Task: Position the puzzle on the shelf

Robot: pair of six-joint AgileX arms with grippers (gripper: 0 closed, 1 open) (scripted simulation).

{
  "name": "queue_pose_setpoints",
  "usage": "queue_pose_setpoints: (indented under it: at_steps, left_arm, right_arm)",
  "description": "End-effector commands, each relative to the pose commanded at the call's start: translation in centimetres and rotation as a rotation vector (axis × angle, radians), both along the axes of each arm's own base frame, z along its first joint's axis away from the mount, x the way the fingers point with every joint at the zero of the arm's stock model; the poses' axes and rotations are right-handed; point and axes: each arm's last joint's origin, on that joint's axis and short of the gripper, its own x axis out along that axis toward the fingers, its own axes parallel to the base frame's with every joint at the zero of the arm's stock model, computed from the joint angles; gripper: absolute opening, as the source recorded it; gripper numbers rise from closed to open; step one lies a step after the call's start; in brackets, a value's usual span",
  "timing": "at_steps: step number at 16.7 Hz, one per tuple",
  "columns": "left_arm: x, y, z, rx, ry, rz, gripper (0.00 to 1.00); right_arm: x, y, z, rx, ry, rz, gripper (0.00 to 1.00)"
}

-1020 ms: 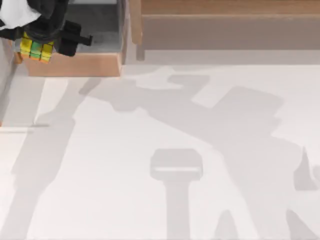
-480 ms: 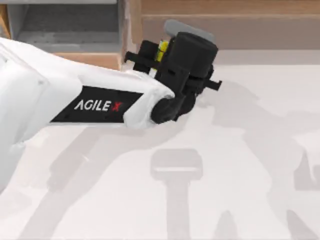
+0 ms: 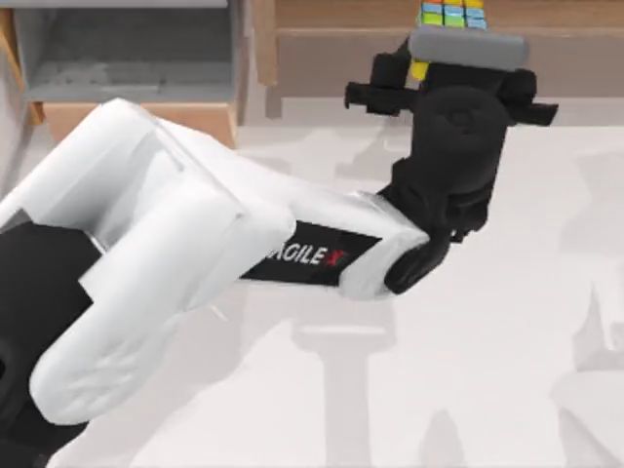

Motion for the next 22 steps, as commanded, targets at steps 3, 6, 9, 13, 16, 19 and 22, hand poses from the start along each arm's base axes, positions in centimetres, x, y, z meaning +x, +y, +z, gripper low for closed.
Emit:
queue_pose_setpoints:
  at_steps: [3, 6, 9, 13, 16, 19, 22]
  left_arm:
    - [1.1, -0.4, -0.7, -0.052, -0.089, 0.050, 0.00]
    - [2.2, -0.2, -1.6, -0.062, -0.132, 0.098, 0.00]
    - [2.6, -0.1, -2.0, -0.061, -0.141, 0.113, 0.00]
    - [2.4, -0.2, -2.0, -0.058, -0.139, 0.108, 0.00]
    - [3.1, -0.3, -1.9, -0.059, -0.140, 0.111, 0.00]
    - [5.1, -0.5, -1.4, -0.061, -0.144, 0.116, 0.00]
    - [7.8, -0.6, -1.0, -0.063, -0.146, 0.119, 0.00]
  right_arm:
    - [0.0, 0.0, 0.0, 0.000, 0.000, 0.000, 1.00]
    - [0.0, 0.0, 0.0, 0.000, 0.000, 0.000, 1.00]
    - [0.0, 0.0, 0.0, 0.000, 0.000, 0.000, 1.00]
    - [0.0, 0.0, 0.0, 0.000, 0.000, 0.000, 1.00]
    - [0.0, 0.0, 0.0, 0.000, 0.000, 0.000, 1.00]
    - [0.0, 0.0, 0.0, 0.000, 0.000, 0.000, 1.00]
    - [0.0, 0.0, 0.0, 0.000, 0.000, 0.000, 1.00]
